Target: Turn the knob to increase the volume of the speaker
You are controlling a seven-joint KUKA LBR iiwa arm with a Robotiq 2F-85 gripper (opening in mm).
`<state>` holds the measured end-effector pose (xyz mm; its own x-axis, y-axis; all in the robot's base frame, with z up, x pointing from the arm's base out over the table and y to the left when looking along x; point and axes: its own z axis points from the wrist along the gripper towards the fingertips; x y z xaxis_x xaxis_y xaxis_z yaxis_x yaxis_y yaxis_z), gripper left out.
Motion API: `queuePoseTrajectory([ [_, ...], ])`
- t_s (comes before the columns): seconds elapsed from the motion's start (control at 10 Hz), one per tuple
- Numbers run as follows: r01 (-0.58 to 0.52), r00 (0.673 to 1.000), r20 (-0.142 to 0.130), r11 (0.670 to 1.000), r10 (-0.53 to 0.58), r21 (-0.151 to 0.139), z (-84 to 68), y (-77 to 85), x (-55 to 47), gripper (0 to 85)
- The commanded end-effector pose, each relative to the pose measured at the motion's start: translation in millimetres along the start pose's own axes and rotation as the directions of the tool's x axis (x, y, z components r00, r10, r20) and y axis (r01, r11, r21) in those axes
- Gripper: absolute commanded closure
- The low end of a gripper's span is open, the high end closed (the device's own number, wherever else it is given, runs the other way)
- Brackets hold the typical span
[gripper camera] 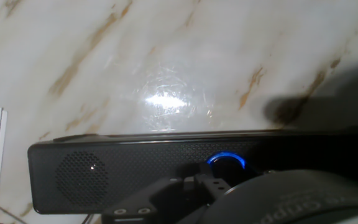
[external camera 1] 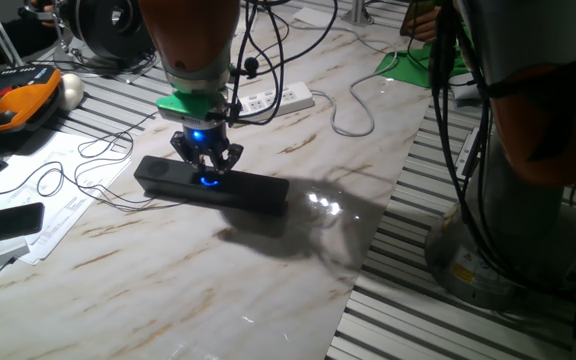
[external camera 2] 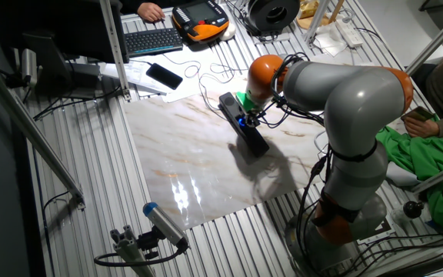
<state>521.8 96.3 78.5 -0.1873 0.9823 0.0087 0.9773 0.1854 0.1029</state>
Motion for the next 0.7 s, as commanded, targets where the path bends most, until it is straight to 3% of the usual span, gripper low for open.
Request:
queuePoseTrajectory([
  [0.0, -0.012, 1.0, -0.001, 1.0, 0.012, -0.004, -0.3, 0.5, 0.3, 85.0],
  [0.6, -0.061, 0.998, 0.004, 0.998, 0.061, -0.009, -0.6, 0.6, 2.6, 85.0],
])
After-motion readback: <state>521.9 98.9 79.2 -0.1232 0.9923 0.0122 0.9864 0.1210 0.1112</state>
